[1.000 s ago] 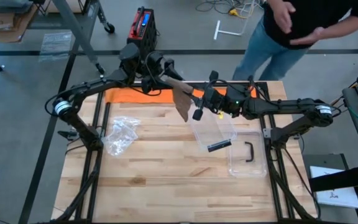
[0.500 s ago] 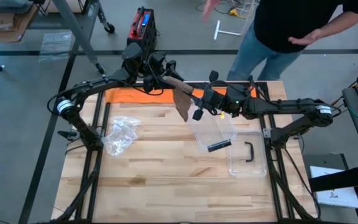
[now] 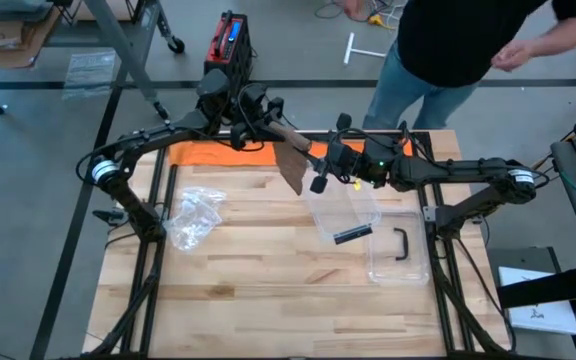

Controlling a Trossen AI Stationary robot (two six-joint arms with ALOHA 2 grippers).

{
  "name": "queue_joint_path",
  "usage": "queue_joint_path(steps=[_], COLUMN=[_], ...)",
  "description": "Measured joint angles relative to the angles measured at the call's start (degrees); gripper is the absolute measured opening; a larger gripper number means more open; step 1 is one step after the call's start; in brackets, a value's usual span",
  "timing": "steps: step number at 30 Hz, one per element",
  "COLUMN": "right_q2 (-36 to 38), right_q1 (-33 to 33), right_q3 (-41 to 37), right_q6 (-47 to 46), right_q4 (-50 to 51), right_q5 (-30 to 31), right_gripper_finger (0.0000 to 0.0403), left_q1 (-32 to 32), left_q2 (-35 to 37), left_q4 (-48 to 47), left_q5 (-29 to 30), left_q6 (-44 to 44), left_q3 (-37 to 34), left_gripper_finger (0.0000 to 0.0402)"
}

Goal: Roll bandage
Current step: Roll the brown bandage

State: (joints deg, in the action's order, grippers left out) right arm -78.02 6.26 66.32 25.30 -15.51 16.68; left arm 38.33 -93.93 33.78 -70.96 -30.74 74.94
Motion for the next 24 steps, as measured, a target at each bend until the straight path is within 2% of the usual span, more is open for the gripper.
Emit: queue_joint_path(steps=[4, 8, 16, 20, 24], right_q2=[0.4, 1.5, 1.4, 1.2, 1.3], right_q1=[0.0, 0.0, 0.1, 0.3, 1.3], right_q3=[0.0, 0.0, 0.0, 0.0, 0.0], right_q6=[-9.8, -20.0, -28.8, -31.9, -36.3], right_q4=[0.3, 0.4, -0.5, -1.1, -2.4], right_q5=[-0.5, -0.5, -0.3, -0.2, -0.2], right_gripper_finger=[0.0174, 0.022, 0.0307, 0.0325, 0.0323], left_q1=[0.3, 1.0, 0.8, 0.8, 0.8], left_q2=[0.0, 0.1, 0.1, 0.1, 0.1], left_q4=[0.1, 0.3, 0.2, 0.0, -0.3], left_q5=[-0.6, -1.6, -1.8, -1.4, 0.0], left_q6=[3.2, 8.2, 28.4, 36.1, 45.3], left_q3=[0.0, 1.2, 2.6, 2.6, 2.6], left_gripper_finger=[0.0057, 0.0073, 0.0077, 0.0078, 0.0079])
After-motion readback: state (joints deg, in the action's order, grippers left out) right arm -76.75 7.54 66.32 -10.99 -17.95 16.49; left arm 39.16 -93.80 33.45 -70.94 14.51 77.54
